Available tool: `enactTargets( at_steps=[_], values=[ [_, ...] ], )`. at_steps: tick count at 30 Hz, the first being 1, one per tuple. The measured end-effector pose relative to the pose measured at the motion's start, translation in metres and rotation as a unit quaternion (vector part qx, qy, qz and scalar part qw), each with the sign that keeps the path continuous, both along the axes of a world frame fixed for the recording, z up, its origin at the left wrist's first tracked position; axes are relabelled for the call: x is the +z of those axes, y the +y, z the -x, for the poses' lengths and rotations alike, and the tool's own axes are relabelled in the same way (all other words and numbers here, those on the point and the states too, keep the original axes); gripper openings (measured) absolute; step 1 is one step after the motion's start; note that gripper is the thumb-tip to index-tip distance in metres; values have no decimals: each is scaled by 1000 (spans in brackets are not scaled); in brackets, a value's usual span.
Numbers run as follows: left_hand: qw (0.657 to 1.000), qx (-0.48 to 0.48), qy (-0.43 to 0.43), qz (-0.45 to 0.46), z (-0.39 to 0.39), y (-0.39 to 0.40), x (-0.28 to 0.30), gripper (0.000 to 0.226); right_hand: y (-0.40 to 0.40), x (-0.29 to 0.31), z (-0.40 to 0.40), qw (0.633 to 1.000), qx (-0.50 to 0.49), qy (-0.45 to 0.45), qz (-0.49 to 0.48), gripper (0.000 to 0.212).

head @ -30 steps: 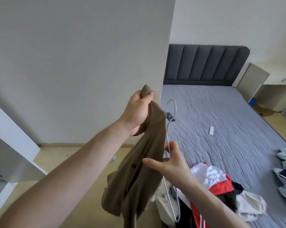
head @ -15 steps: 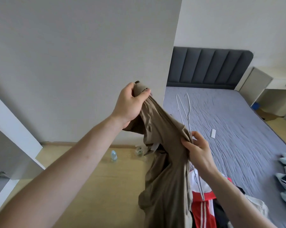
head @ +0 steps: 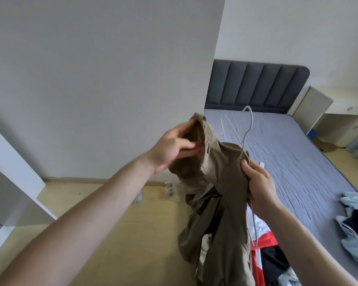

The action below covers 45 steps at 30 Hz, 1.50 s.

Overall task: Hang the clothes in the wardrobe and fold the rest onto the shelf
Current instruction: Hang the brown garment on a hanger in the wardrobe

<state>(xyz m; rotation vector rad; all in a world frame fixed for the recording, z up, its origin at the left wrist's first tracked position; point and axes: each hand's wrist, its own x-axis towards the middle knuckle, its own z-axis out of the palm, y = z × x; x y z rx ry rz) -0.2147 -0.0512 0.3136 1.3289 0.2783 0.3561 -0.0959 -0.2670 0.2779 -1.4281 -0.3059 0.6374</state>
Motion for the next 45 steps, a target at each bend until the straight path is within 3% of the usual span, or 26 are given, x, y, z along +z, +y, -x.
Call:
enactTargets(
  at_steps=[2, 4, 5, 8, 10, 12, 14, 18, 22, 23, 25, 27, 33, 35, 40, 42, 45],
  values=[
    [985, 115, 90, -88, 3, -11, -39, 34, 0, 1, -2, 999, -14, 26, -19, 26],
    [966, 159, 184, -91, 9, -30, -84, 9, 2, 1, -3, 998, -16, 55, -39, 28],
    [962, 142, 224, -65, 14, -41, -105, 5, 4, 1, -3, 996, -18, 68, -47, 30],
    [949, 30, 313, 10, 28, -68, -146, 26, 9, 1, 0, 994, -19, 93, -56, 39],
    [936, -17, 332, 115, 33, -79, -161, 22, 14, 2, 2, 993, -19, 98, -56, 38],
    [924, -44, 317, 209, 34, -84, -167, 34, 17, 4, 6, 993, -13, 96, -62, 38],
    [931, -83, 287, 208, 34, -84, -166, 42, 18, 4, 6, 993, -10, 96, -63, 37],
    [960, -149, 223, 76, 39, -68, -155, 73, 14, 8, 3, 994, -17, 91, -53, 29],
    [928, -203, 293, -110, 47, -51, -154, 92, 11, 8, -2, 993, -37, 100, -45, 24],
    [918, -189, 312, -154, 47, -51, -155, 87, 10, 8, -1, 994, -35, 98, -42, 24],
    [918, -137, 307, -209, 45, -48, -158, 55, 9, 8, -1, 995, -32, 95, -30, 24],
    [936, -75, 277, -202, 41, -37, -161, 22, 5, 9, -3, 995, -31, 90, -21, 23],
    [951, 156, 203, -175, 38, 10, -131, 26, -15, 2, -21, 998, -25, -14, 54, 24],
    [955, 164, 182, -169, 39, 16, -108, 30, -17, -6, -26, 994, -17, -49, 98, 25],
    [984, 111, 136, -41, 44, 29, -59, 22, -22, -18, -43, 978, -57, -128, 151, 29],
    [987, 70, 118, -86, 47, 31, -41, 13, -28, -23, -51, 966, -78, -179, 170, 31],
    [966, 13, 136, -222, 51, 32, -18, 6, -37, -28, -58, 951, -100, -229, 182, 24]
  ],
)
